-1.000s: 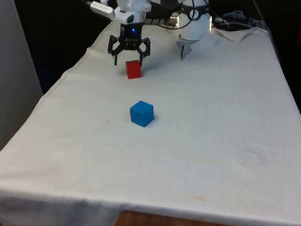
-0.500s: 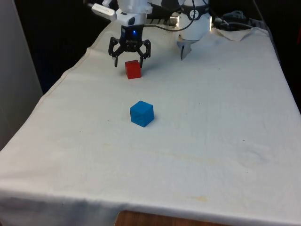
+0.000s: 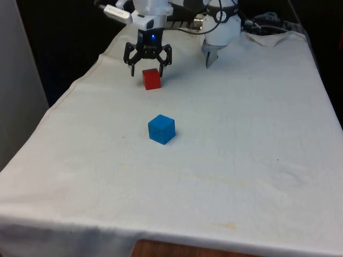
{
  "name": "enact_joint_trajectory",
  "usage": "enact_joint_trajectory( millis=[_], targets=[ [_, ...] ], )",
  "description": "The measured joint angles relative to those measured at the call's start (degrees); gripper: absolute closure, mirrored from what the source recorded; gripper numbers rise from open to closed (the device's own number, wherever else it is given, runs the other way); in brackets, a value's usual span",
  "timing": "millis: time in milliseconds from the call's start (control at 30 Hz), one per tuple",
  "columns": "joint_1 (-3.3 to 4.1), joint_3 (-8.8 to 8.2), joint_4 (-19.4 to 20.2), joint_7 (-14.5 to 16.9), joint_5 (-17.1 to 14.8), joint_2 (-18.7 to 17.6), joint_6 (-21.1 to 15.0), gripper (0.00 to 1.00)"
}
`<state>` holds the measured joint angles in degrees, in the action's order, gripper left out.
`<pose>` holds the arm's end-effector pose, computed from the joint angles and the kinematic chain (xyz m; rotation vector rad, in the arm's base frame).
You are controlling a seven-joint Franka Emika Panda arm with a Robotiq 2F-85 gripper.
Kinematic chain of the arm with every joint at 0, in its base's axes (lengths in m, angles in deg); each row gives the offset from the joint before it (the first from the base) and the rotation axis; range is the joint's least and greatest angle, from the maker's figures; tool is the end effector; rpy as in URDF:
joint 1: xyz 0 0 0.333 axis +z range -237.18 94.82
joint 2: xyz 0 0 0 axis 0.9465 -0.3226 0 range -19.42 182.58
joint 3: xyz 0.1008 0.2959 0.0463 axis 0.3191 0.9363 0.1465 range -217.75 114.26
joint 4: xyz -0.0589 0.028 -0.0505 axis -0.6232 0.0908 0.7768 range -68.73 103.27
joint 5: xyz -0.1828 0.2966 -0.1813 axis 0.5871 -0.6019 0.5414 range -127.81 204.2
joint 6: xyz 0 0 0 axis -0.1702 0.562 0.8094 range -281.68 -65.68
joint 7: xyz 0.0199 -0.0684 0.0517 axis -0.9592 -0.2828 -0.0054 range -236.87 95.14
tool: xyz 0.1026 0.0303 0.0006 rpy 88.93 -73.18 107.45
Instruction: Stack the two cubes.
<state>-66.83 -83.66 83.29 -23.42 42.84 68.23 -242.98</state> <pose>0.3608 -0.1966 0.1780 2.8702 0.6554 0.0575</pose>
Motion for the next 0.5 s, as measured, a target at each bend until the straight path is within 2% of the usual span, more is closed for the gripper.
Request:
enact_joint_trajectory(
  millis=[500],
  targets=[
    [-0.06, 0.17, -1.2, 1.0, 0.0, 0.0, 2.3, 0.0]
  ],
)
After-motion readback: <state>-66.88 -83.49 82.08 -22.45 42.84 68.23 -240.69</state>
